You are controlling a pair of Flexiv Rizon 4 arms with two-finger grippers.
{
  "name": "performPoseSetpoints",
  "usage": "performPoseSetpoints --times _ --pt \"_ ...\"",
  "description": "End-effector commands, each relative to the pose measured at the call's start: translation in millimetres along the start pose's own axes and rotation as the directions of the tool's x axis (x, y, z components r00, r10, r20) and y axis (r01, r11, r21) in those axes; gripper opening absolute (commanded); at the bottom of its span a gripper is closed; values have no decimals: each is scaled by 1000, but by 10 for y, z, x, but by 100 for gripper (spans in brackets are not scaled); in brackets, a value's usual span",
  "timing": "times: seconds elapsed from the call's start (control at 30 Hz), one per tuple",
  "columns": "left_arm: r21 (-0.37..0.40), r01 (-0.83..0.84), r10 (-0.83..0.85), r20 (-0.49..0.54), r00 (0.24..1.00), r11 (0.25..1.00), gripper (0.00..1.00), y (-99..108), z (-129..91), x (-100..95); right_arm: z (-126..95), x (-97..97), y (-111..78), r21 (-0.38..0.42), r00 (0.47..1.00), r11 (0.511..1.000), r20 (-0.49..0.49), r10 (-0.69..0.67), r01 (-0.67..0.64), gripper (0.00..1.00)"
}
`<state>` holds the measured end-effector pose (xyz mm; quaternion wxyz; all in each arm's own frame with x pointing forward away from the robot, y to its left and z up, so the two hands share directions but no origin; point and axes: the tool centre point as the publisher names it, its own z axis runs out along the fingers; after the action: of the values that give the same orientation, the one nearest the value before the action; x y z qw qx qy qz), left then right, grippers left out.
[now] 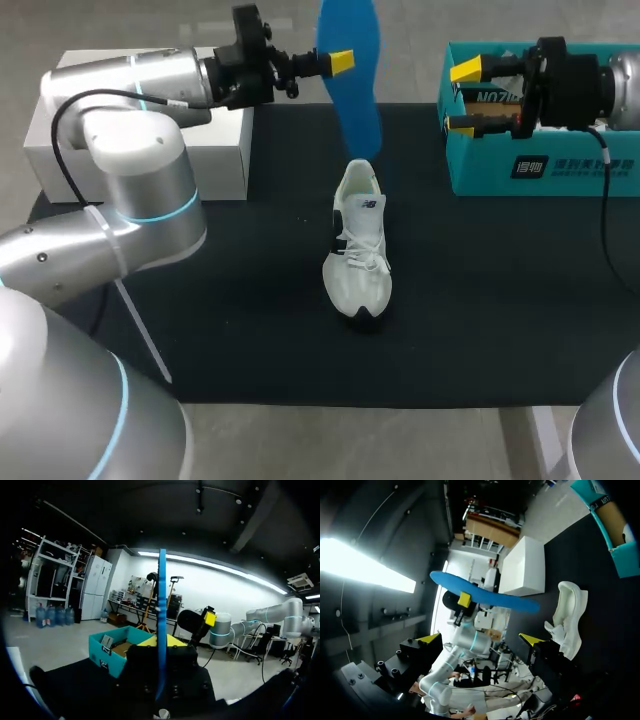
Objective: Take the shoe out of the shoebox, open the shoe tongue, remove and reinsert the insole, then place the shoe into the shoebox
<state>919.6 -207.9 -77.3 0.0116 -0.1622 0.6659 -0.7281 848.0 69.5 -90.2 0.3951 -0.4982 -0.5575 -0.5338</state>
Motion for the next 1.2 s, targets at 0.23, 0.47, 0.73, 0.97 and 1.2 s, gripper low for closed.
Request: performPoseSetpoints --times 0.23,0.47,0.73,0.97,1.2 --pt "462 -555 716 -337 612 692 0 0 -40 66 11 -2 -1 -2 1000 1000 1 0 0 100" --pt "497 -587 768 -438 467 639 0 -91 -92 127 11 -2 -1 -2 1000 1000 1 0 0 100" --pt "444 -719 799 -542 260 535 0 -81 -163 99 11 -2 -1 -2 1000 1000 1 0 0 100" --pt "437 -742 808 -540 234 507 0 -69 -163 94 11 -2 -1 -2 1000 1000 1 0 0 100" --pt "437 -742 808 -540 234 507 0 -69 -163 94 11 -2 -1 -2 1000 1000 1 0 0 100"
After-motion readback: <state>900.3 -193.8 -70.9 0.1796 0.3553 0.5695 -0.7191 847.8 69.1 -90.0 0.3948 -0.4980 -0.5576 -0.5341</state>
